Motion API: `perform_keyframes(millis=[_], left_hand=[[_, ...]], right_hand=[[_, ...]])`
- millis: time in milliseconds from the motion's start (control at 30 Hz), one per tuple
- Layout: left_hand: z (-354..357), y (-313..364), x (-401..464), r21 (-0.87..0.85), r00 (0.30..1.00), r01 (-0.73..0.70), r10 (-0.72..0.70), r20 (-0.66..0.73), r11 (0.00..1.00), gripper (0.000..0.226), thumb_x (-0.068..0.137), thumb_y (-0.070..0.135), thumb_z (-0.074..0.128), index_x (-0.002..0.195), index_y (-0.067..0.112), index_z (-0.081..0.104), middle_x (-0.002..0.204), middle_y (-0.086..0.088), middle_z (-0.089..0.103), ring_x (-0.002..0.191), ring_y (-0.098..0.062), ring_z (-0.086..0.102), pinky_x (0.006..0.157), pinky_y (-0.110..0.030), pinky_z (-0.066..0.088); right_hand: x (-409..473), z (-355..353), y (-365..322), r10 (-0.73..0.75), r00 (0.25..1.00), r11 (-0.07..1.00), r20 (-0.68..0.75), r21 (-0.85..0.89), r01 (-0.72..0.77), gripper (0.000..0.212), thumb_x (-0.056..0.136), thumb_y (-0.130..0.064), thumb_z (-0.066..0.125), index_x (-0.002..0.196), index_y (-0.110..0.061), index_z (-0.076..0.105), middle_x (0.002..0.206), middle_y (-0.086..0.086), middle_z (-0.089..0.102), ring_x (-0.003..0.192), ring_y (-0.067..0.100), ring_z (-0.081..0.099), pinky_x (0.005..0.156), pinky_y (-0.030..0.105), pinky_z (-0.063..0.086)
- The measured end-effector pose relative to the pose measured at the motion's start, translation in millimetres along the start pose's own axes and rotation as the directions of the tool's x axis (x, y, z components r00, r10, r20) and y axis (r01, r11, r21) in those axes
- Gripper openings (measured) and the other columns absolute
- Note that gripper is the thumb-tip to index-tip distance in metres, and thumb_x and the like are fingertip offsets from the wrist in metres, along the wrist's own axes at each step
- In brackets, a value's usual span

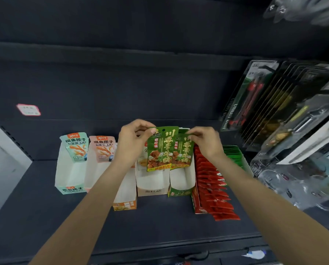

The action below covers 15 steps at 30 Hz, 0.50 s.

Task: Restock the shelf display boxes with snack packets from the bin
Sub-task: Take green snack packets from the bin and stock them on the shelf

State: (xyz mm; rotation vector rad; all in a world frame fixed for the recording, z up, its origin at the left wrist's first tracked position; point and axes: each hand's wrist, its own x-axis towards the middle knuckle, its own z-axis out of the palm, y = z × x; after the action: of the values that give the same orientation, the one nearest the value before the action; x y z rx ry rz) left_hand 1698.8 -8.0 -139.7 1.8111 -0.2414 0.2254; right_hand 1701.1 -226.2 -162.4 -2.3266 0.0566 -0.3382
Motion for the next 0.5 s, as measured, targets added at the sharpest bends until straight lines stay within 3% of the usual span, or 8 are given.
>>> perform_keyframes(millis=[67, 133, 233, 367, 500], left_hand=[[1.8, -1.1, 2.5, -0.033, 1.0, 0.015, -0.015, 0.011, 0.999, 0.018, 0.084, 0.008, 0.066, 0.08, 0.025, 0.064, 0.085, 0.01, 0.066, 0.082, -0.004, 0.061, 0.08, -0.022, 0.051], [3.0, -2.2, 4.2, -0.052, 1.0, 0.019, -0.018, 0.023, 0.998, 0.018, 0.084, 0.007, 0.066, 0.08, 0.025, 0.064, 0.084, 0.01, 0.066, 0.081, -0.004, 0.061, 0.08, -0.023, 0.051], [2.9, -3.9, 6.6, -0.055, 0.999, 0.023, -0.022, 0.026, 0.998, 0.018, 0.084, 0.008, 0.066, 0.08, 0.025, 0.064, 0.084, 0.009, 0.066, 0.082, -0.005, 0.062, 0.08, -0.025, 0.053], [2.3, -6.2, 10.0, -0.064, 0.999, 0.031, -0.029, 0.034, 0.997, 0.018, 0.084, 0.008, 0.066, 0.08, 0.025, 0.064, 0.084, 0.009, 0.067, 0.084, -0.008, 0.062, 0.081, -0.028, 0.053], [4.6, -5.8, 13.1, -0.093, 0.999, 0.04, -0.037, 0.04, 0.995, 0.016, 0.084, 0.009, 0.066, 0.08, 0.025, 0.065, 0.086, 0.007, 0.068, 0.085, -0.009, 0.063, 0.081, -0.028, 0.053]], right_hand=[[3.3, 4.8, 4.8, 0.007, 1.0, 0.999, 0.02, -0.039, -0.007, 0.015, 0.084, -0.004, 0.066, 0.093, -0.013, 0.074, 0.093, 0.001, 0.072, 0.09, 0.013, 0.065, 0.083, 0.024, 0.051], [5.7, 8.7, 9.5, 0.0, 0.999, 0.996, 0.038, -0.092, 0.004, 0.015, 0.084, -0.004, 0.066, 0.093, -0.014, 0.073, 0.094, 0.001, 0.072, 0.091, 0.014, 0.066, 0.085, 0.032, 0.052], [8.3, 14.2, 14.7, -0.023, 0.997, 0.984, 0.077, -0.173, 0.036, 0.016, 0.085, -0.004, 0.065, 0.095, -0.014, 0.074, 0.099, 0.004, 0.067, 0.091, 0.014, 0.061, 0.081, 0.026, 0.047], [10.9, 20.8, 18.8, -0.021, 0.996, 0.974, 0.09, -0.223, 0.041, 0.017, 0.085, -0.003, 0.065, 0.096, -0.013, 0.074, 0.099, 0.006, 0.061, 0.092, 0.021, 0.059, 0.079, 0.029, 0.046], [15.3, 23.8, 20.5, -0.004, 0.996, 0.974, 0.09, -0.226, 0.024, 0.021, 0.087, -0.002, 0.062, 0.103, -0.011, 0.072, 0.103, 0.007, 0.061, 0.093, 0.019, 0.06, 0.075, 0.018, 0.038]])
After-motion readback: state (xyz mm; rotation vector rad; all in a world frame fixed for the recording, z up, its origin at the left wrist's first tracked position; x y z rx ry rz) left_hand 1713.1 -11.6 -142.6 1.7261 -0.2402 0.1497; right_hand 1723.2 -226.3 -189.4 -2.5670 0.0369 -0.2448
